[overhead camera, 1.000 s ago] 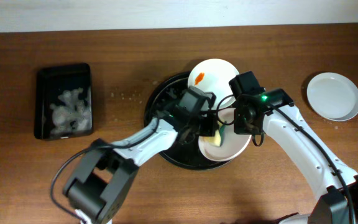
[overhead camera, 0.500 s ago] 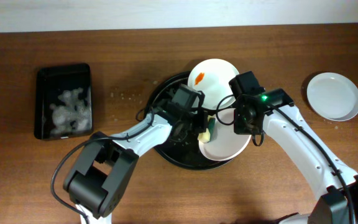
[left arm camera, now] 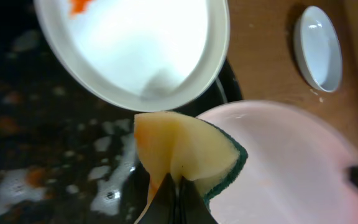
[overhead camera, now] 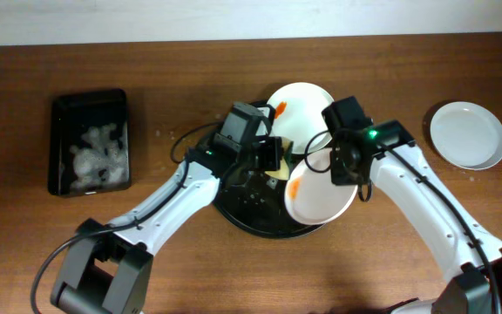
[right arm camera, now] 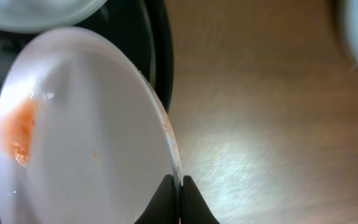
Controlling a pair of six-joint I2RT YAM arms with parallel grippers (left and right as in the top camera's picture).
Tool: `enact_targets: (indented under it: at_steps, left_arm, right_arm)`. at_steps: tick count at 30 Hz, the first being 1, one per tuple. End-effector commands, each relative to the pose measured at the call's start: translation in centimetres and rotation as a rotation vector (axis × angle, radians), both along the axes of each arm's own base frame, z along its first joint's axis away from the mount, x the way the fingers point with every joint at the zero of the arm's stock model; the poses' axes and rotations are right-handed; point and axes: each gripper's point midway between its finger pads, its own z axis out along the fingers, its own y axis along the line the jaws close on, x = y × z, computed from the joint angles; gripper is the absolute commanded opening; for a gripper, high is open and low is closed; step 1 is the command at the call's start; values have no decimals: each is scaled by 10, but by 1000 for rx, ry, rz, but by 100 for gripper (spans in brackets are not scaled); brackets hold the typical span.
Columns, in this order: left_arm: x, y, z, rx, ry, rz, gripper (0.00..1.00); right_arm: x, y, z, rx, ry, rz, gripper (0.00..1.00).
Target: Clean dirty plates on tray and stack at the side
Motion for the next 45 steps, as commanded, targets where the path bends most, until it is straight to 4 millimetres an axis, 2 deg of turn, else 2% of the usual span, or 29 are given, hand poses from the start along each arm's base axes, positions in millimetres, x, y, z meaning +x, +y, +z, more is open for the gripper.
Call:
enact_targets:
  at_steps: [1,4,7,16,22,27,31,42,45]
  left_arm:
    - [11,33,-7,97,-24,46,1]
    - [17,59,-16,198,-29,107,1]
    - [20,73,-20,242,-26,147,1]
    - [23,77,-20,259,-35,164,1]
    - [23,77,-20,259,-34,164,1]
    - [23,77,-20,258,-34,164,1]
    - [23,77,-20,259,-34,164,1]
    - [23,77,-20,258,-34,164,1]
    - [23,77,-20,258,-34,164,1]
  right_arm:
    - [23,-8,50,-99,-111,107,4]
    - [32,-10,71,-156,-137,197,4]
    - [34,-23,85,-311,-146,242,4]
    - [31,12,96,-516,-112,539,4]
    - [30,23,100,-594,-111,599,4]
    - [38,17,114,-712,-156,555,4]
    - [44,25,116,-711,-193,553,4]
    - [41,53,132,-844,-274,574,4]
    - [41,51,139,-888,-305,532,4]
